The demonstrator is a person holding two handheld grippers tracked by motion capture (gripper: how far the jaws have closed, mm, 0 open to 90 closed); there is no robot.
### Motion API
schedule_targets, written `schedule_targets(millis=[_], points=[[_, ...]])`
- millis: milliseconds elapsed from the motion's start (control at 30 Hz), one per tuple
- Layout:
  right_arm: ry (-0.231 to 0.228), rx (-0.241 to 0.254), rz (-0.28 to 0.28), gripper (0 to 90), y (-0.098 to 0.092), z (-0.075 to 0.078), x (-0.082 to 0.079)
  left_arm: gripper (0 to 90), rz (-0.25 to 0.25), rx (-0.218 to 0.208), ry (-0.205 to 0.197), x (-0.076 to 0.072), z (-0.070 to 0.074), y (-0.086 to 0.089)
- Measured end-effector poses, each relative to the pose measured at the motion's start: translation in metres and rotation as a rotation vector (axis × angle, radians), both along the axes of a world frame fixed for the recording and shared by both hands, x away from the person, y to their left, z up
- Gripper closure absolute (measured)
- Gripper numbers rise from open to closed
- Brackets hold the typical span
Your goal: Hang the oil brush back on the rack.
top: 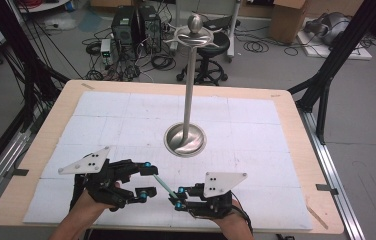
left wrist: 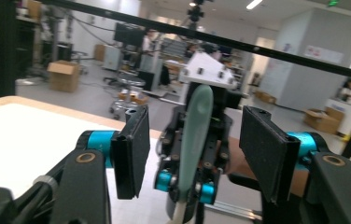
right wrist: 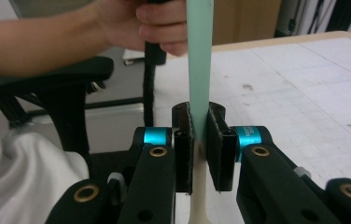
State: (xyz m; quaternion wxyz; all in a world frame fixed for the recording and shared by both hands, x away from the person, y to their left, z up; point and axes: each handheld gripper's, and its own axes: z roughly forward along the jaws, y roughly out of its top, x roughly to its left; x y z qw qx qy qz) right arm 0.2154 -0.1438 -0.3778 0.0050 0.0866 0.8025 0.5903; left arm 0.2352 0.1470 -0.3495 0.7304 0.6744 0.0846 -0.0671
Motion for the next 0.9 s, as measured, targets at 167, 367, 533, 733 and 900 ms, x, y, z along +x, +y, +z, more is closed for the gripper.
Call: schedule_targets(millis=[167, 367, 533, 733, 900], points=[[0.015, 0.031, 0.028, 82.3, -0.001, 0.000, 0.000, 50.9, -0.043, 0.013, 0.003, 0.001, -0.001, -0.011], [0.038, 0.067, 0.057, 82.3, -0.001, -0.001, 0.001, 65.3, -0.080, 0.008, -0.010, 0.002, 0.000, -0.019], [0.047, 0.086, 0.073, 82.3, -0.002, -0.002, 0.002, 76.7, -0.081, 0.006, -0.022, 0.002, 0.000, -0.021], [0.052, 0.101, 0.058, 72.0, -0.002, -0.002, 0.003, 80.0, -0.057, 0.019, -0.018, 0.005, 0.000, -0.019], [0.057, 0.125, -0.022, 56.5, -0.007, -0.001, 0.004, 81.6, 0.035, 0.043, -0.003, 0.007, 0.004, -0.015]])
